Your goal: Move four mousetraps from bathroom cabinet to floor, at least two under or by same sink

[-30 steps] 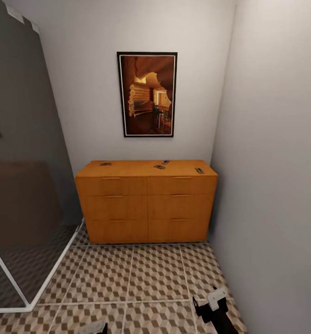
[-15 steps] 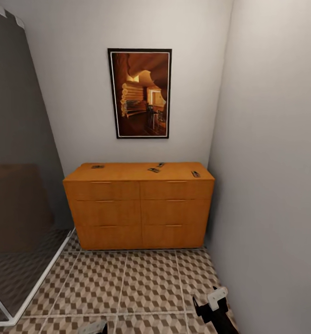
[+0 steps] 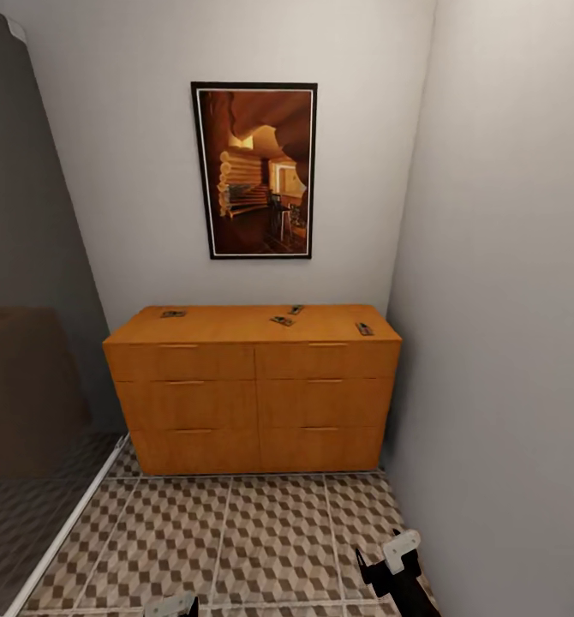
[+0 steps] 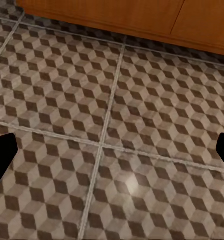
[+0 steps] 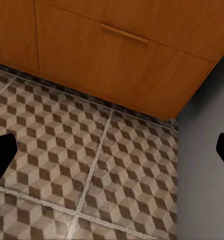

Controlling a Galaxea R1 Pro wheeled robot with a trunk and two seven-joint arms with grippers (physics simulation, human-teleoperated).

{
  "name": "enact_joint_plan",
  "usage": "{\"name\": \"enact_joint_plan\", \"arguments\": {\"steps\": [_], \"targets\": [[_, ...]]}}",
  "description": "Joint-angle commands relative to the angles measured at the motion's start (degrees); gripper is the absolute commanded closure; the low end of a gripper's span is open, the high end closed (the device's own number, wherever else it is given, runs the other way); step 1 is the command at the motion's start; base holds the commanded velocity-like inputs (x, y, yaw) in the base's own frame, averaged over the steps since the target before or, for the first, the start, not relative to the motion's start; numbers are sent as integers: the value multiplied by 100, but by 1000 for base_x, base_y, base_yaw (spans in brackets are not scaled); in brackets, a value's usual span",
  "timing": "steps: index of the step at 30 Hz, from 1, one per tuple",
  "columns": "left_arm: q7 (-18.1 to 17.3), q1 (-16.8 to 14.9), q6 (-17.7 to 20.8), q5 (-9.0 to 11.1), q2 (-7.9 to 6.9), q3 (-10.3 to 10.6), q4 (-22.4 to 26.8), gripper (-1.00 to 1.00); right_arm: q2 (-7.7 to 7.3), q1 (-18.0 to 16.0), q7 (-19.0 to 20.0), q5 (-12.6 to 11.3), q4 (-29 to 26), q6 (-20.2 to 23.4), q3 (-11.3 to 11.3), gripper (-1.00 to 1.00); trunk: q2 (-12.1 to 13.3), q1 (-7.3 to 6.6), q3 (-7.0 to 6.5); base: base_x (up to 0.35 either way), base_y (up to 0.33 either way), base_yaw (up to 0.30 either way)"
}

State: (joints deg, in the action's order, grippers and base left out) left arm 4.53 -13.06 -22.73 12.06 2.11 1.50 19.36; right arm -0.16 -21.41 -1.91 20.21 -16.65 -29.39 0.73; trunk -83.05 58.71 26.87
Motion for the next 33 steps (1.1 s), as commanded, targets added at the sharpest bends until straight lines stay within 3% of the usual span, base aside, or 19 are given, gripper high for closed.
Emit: {"name": "enact_joint_plan", "arguments": {"steps": [1, 14, 33], "targets": [[21, -4, -19, 24, 0, 17, -3, -100, -2, -4, -20, 27, 4, -14, 7, -100, -3, 2, 6, 211, -1, 0], [21, -4, -20, 23, 0, 17, -3, -100, -2, -4, -20, 27, 4, -14, 7, -100, -3, 2, 6, 193, 0, 0], [21, -4, -22, 22, 36, 17, -3, -100, -2, -4, -20, 32, 40, -14, 7, -100, -3, 2, 6, 16, 0, 0]]}}
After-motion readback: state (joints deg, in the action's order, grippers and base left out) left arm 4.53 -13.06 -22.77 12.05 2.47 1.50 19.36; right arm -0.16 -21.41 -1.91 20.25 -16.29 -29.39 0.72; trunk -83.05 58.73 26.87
